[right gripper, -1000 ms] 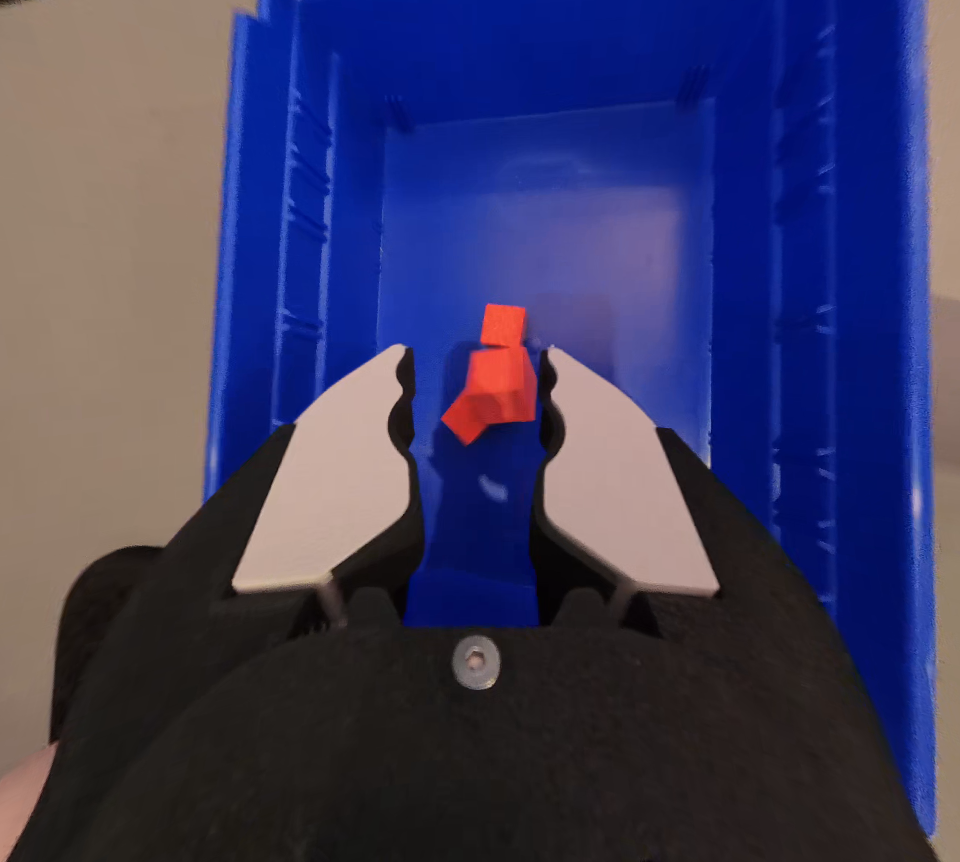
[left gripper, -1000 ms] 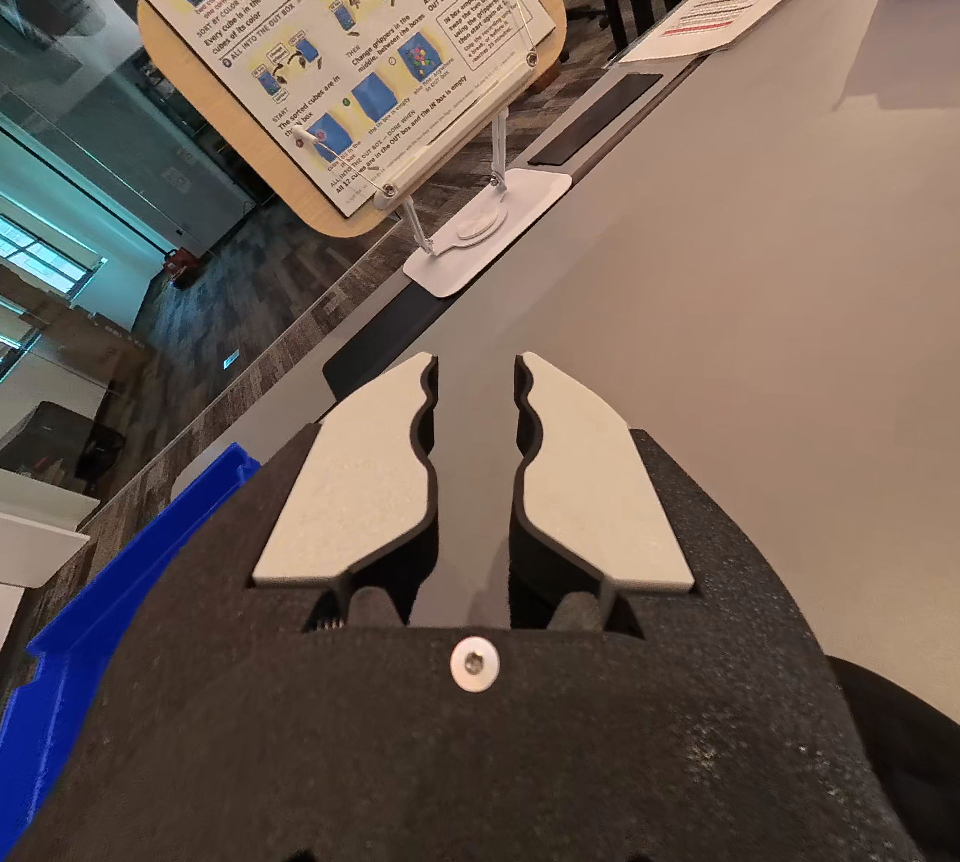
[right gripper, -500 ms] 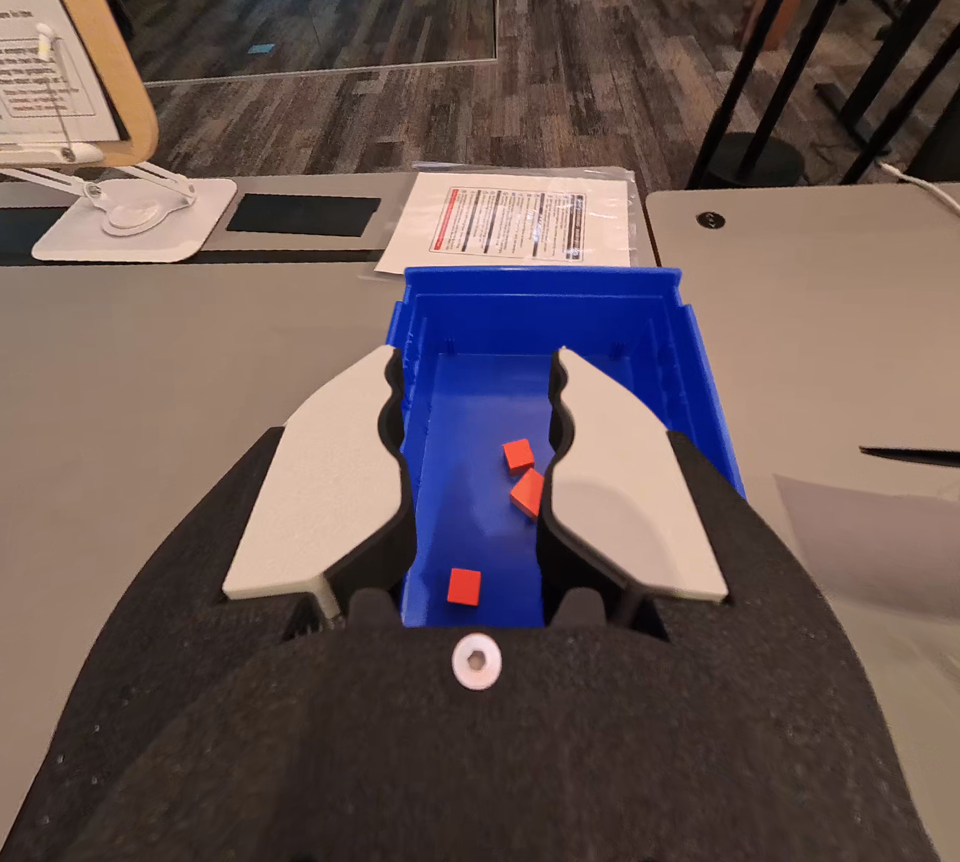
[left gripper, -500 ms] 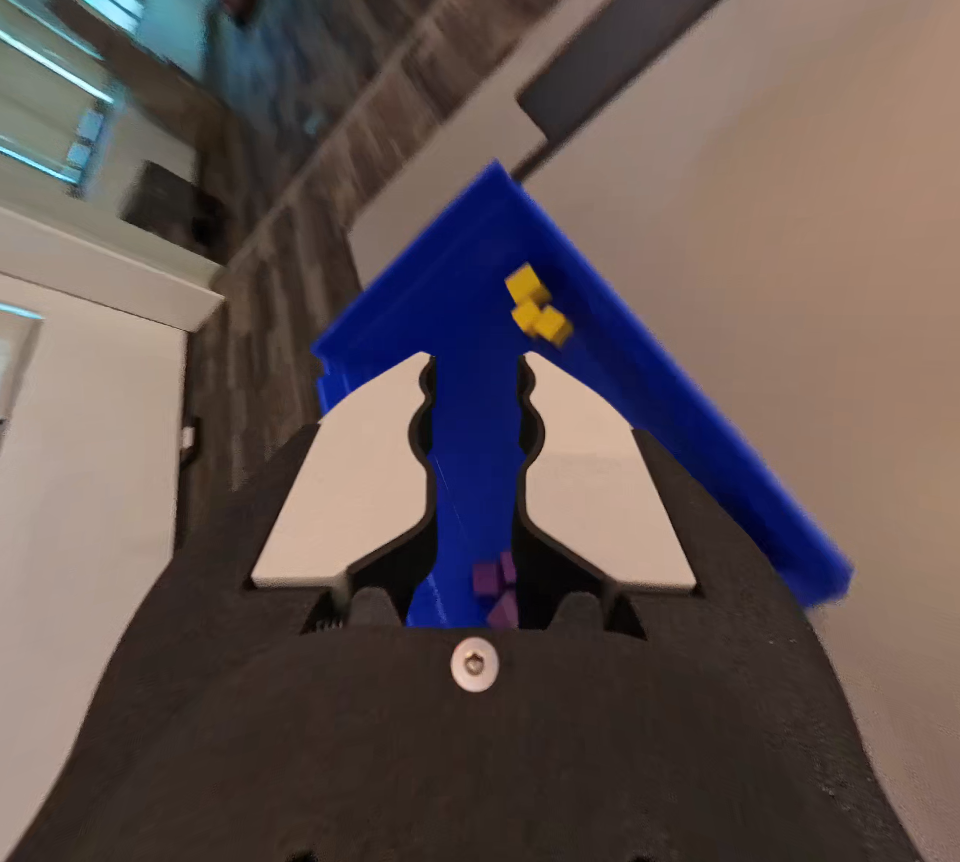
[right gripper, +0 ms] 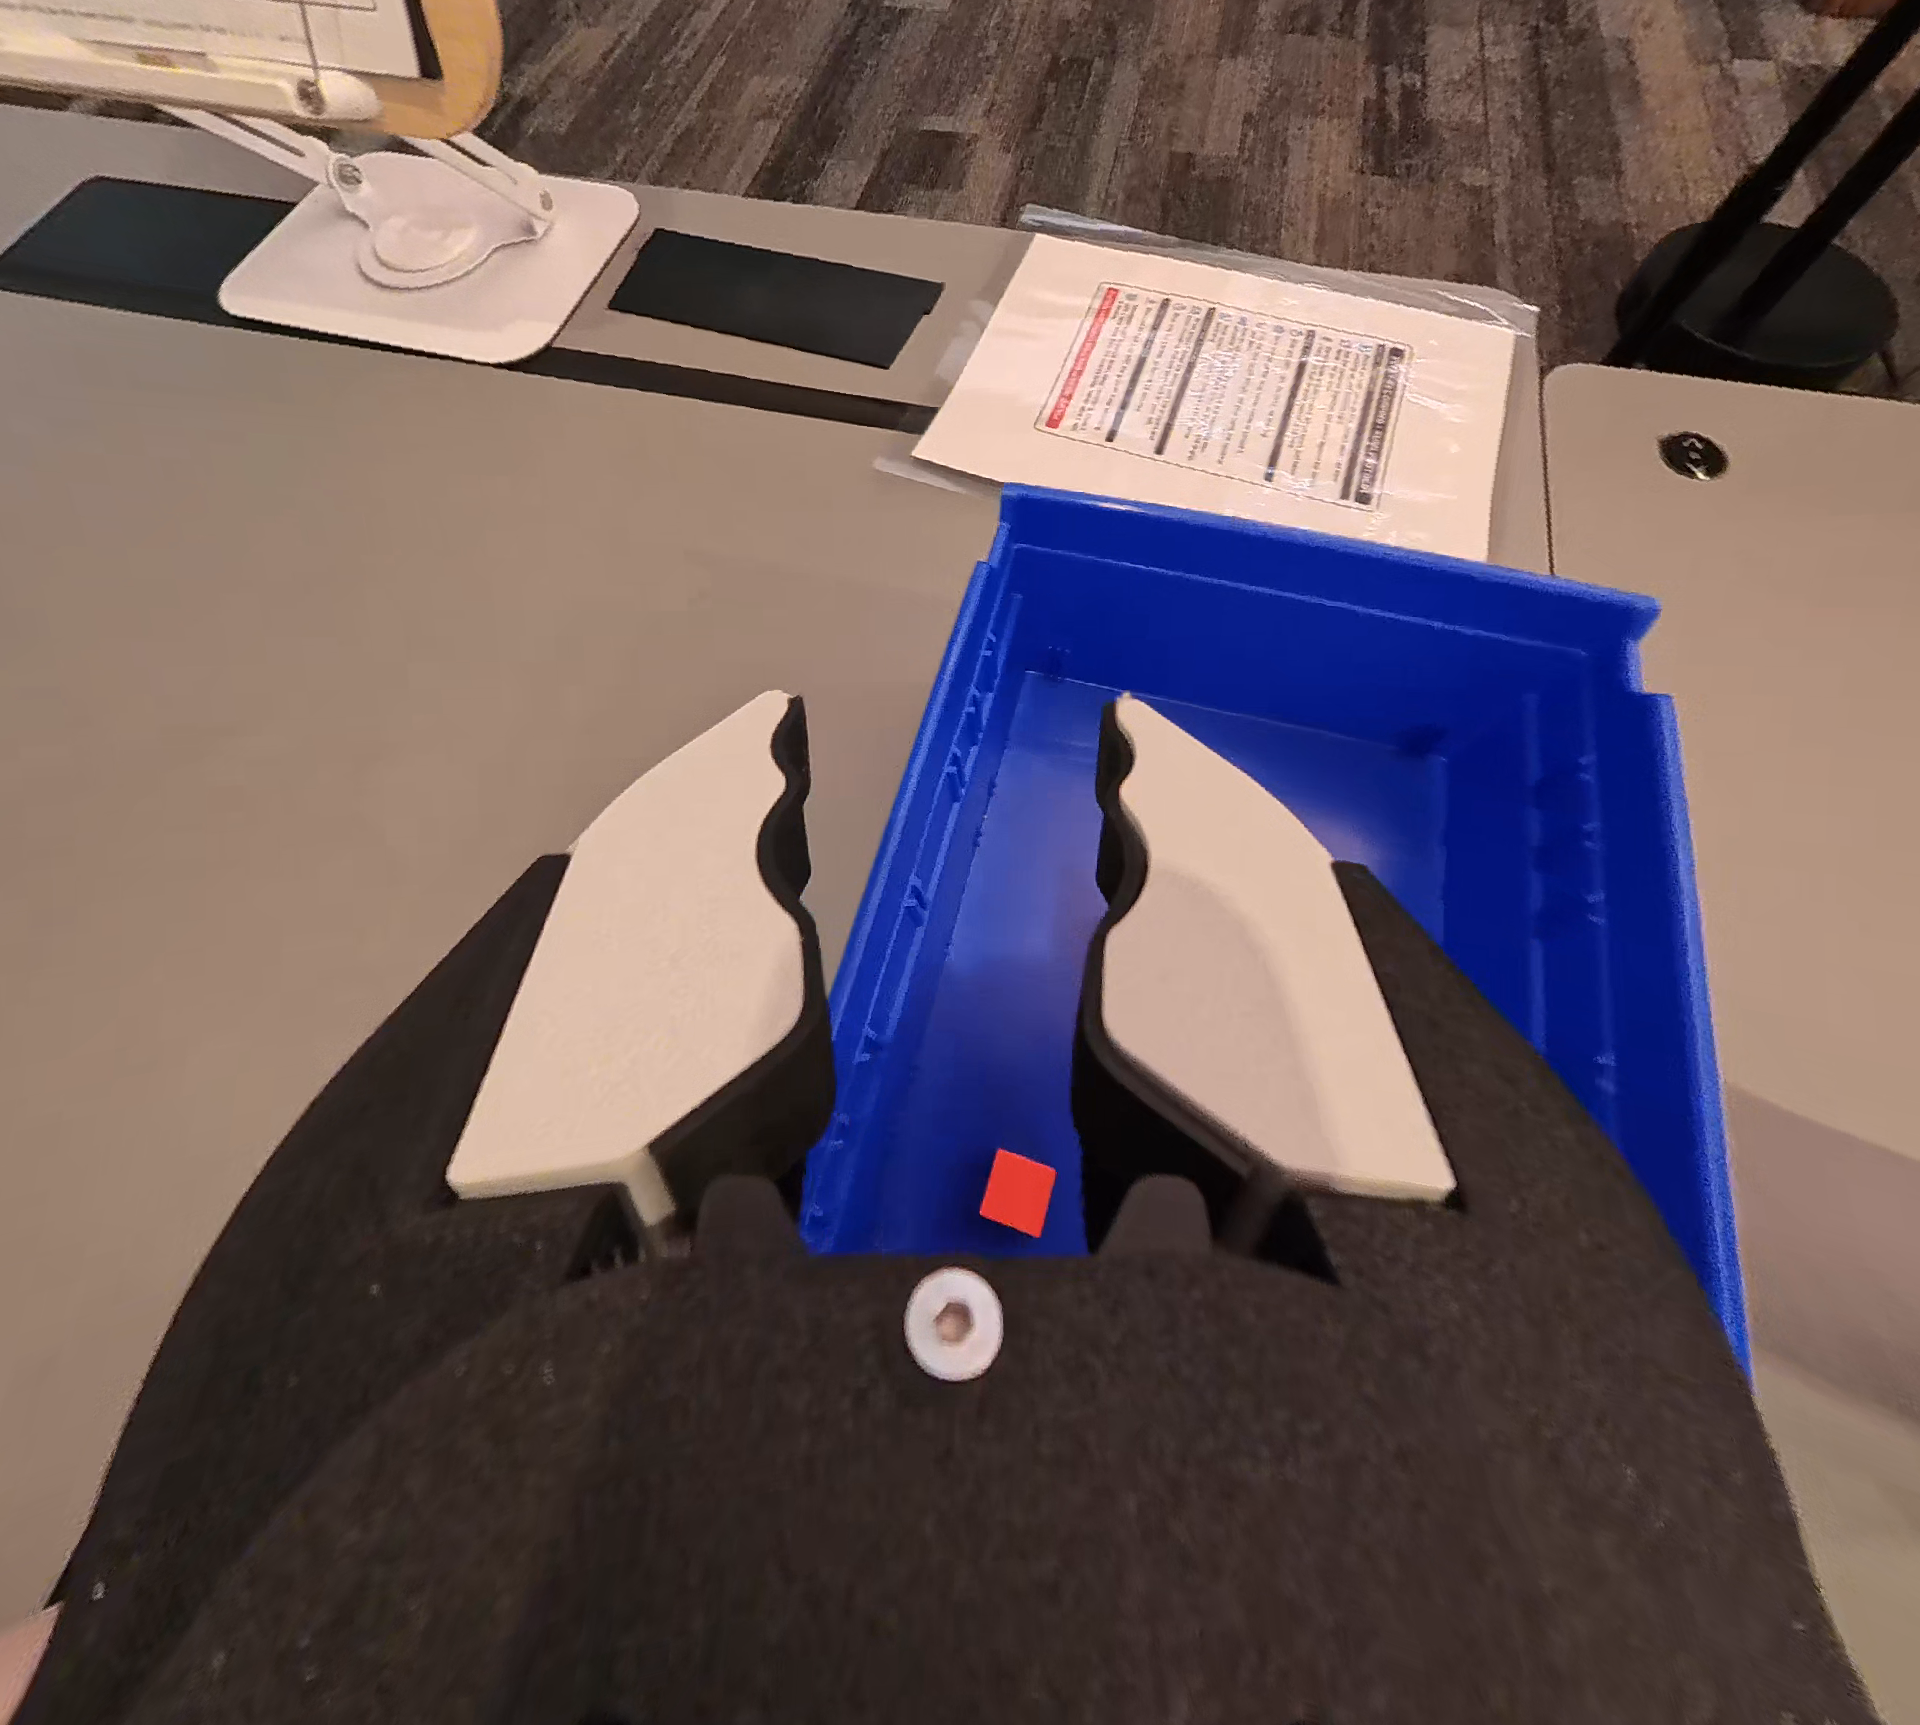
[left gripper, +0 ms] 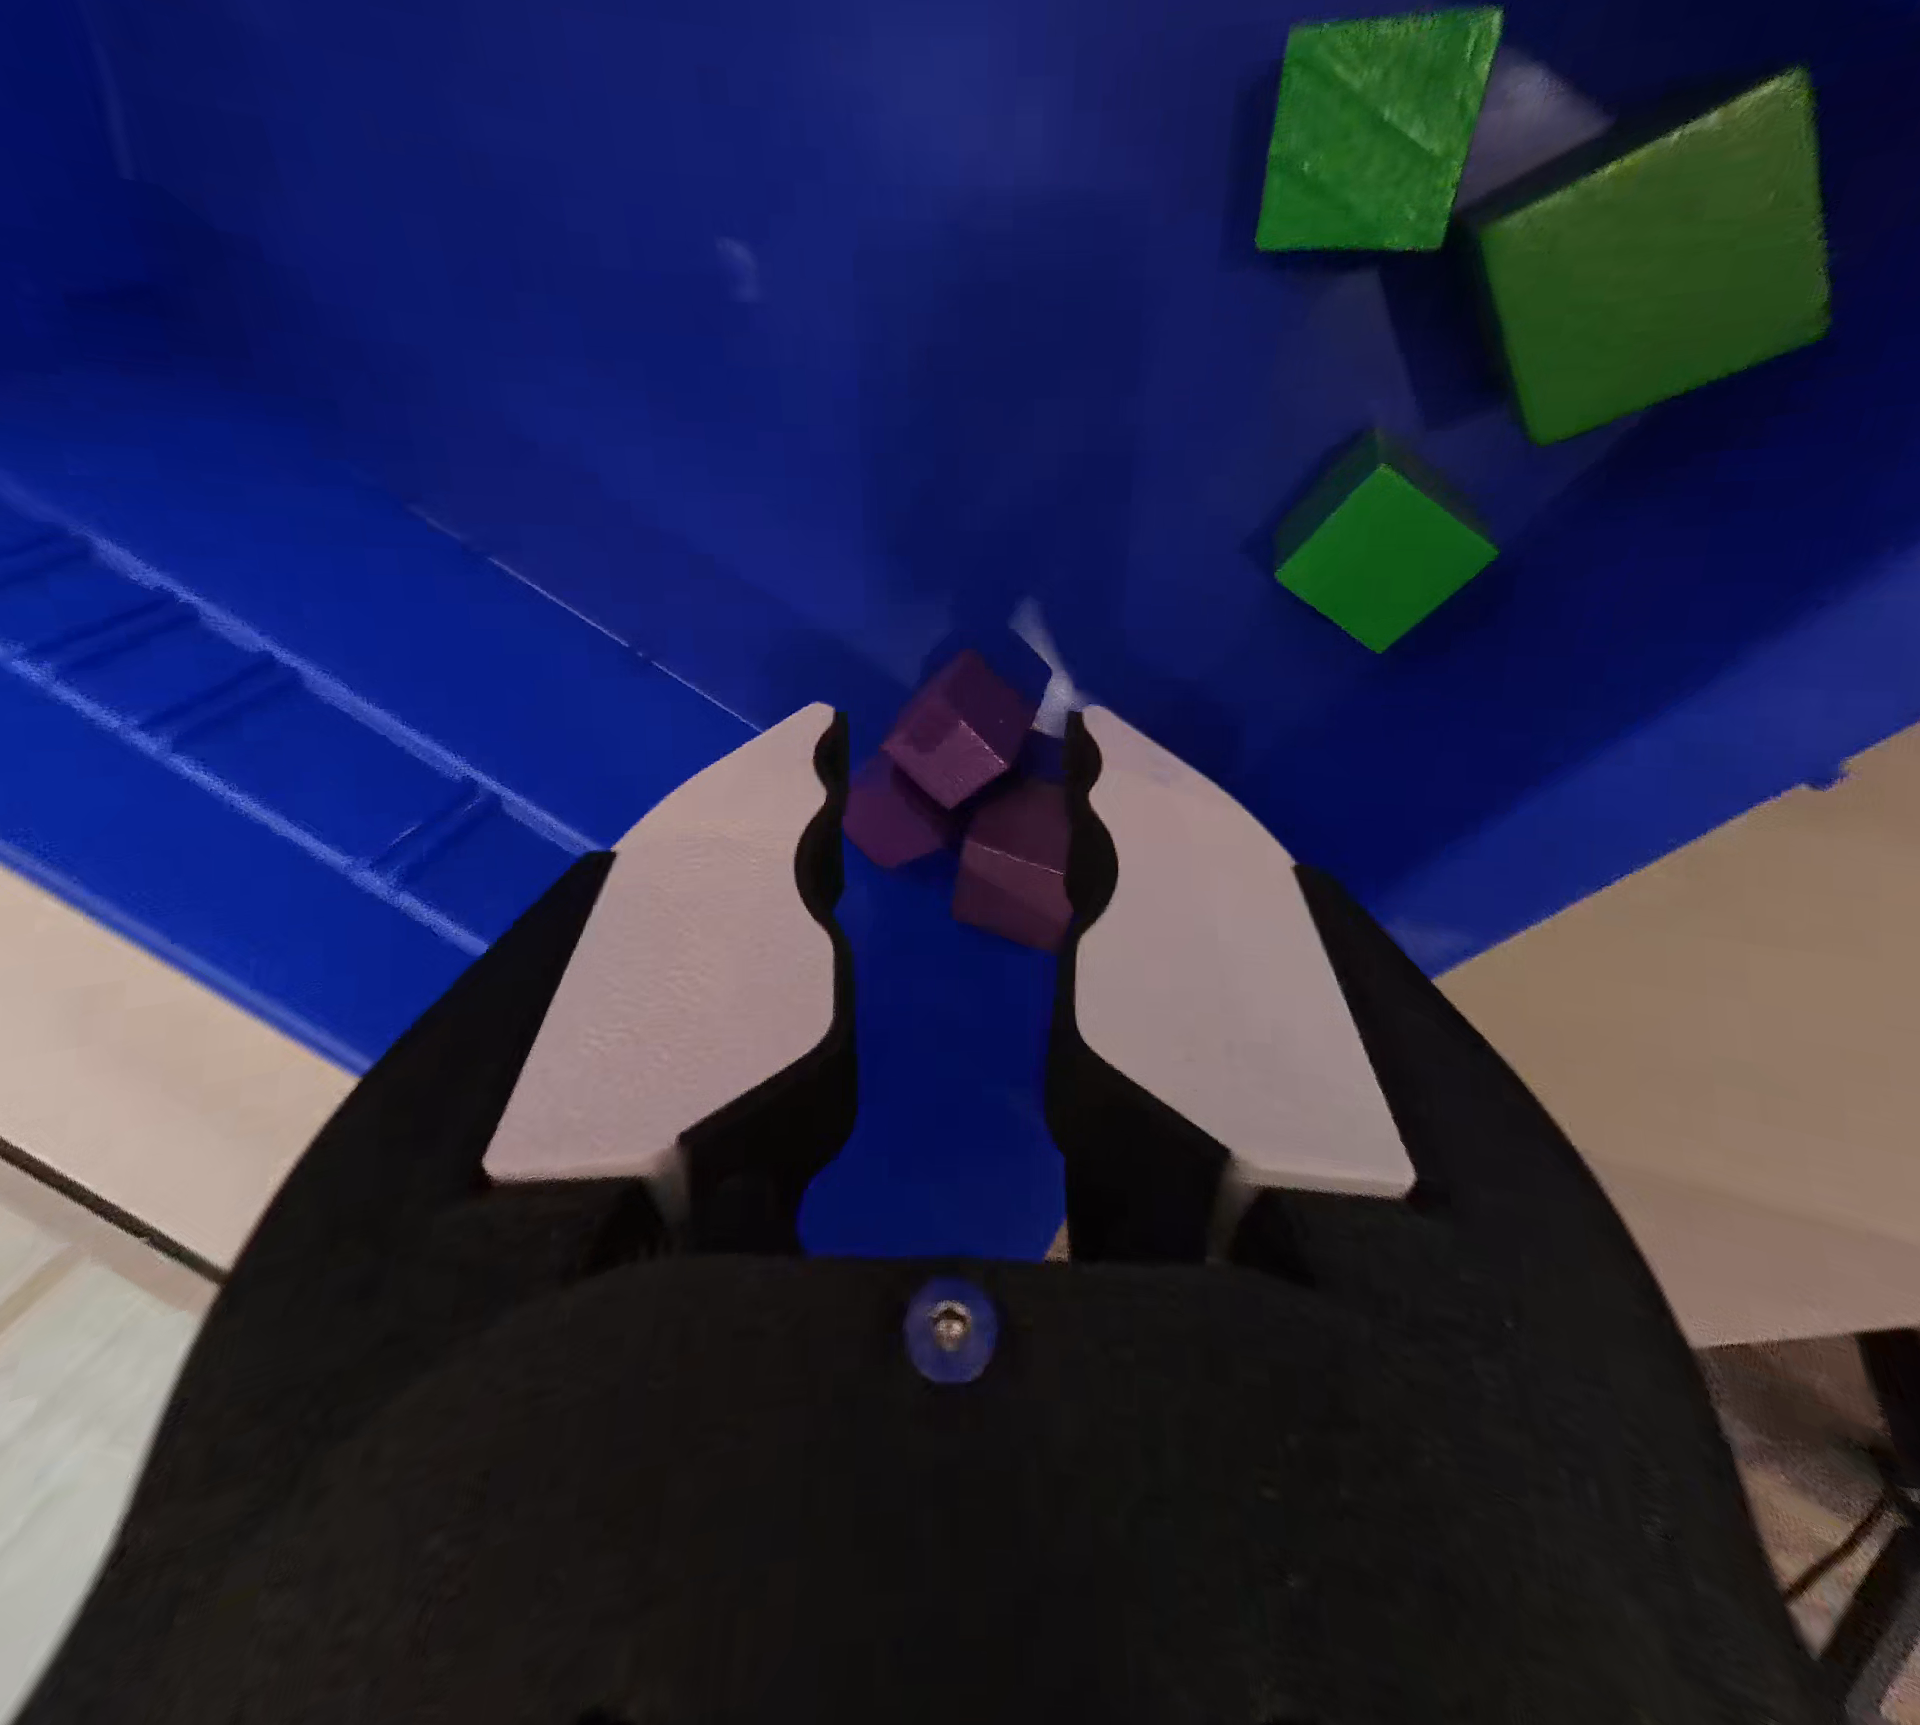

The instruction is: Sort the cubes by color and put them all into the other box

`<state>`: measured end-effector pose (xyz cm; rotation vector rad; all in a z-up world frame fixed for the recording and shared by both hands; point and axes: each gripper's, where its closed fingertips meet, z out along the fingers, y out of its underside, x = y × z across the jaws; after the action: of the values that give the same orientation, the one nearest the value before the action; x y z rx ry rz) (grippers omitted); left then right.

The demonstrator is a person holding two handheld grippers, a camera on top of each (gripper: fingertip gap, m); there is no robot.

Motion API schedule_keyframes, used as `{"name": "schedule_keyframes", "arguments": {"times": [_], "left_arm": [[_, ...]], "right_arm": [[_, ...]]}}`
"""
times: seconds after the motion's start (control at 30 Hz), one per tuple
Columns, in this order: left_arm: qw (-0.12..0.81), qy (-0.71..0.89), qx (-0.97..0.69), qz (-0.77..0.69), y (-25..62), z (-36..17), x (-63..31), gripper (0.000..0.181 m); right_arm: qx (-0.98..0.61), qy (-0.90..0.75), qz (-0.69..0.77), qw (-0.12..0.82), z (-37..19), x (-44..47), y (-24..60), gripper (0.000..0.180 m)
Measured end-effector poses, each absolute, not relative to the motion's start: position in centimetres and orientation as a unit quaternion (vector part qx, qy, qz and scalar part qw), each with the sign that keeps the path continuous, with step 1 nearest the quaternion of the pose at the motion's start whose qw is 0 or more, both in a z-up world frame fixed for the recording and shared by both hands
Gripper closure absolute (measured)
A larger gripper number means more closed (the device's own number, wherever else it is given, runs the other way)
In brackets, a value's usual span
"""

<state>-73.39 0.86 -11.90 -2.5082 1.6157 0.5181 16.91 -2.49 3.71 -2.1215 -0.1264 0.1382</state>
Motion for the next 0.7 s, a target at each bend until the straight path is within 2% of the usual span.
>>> {"name": "schedule_keyframes", "arguments": {"times": [0.2, 0.47, 0.57, 0.7], "left_arm": [[0.028, 0.546, -0.813, 0.199, 0.9, -13.4, -74.9, 0.147], [0.043, 0.544, -0.804, 0.235, 1.9, -12.7, -75.6, 0.15], [0.135, 0.524, -0.81, 0.226, 3.8, -9.9, -73.5, 0.151], [0.333, 0.498, -0.782, 0.174, 6.8, -2.2, -66.1, 0.151]], "right_arm": [[-0.881, -0.086, 0.053, 0.462, 3.1, 15.6, -2.2, 0.128], [-0.885, -0.086, 0.062, 0.453, 2.4, 15.7, -2.4, 0.129], [-0.882, -0.081, 0.064, 0.46, 2.7, 15.9, -2.4, 0.129], [-0.866, -0.094, 0.086, 0.484, 4.4, 14.1, -1.7, 0.13]]}}
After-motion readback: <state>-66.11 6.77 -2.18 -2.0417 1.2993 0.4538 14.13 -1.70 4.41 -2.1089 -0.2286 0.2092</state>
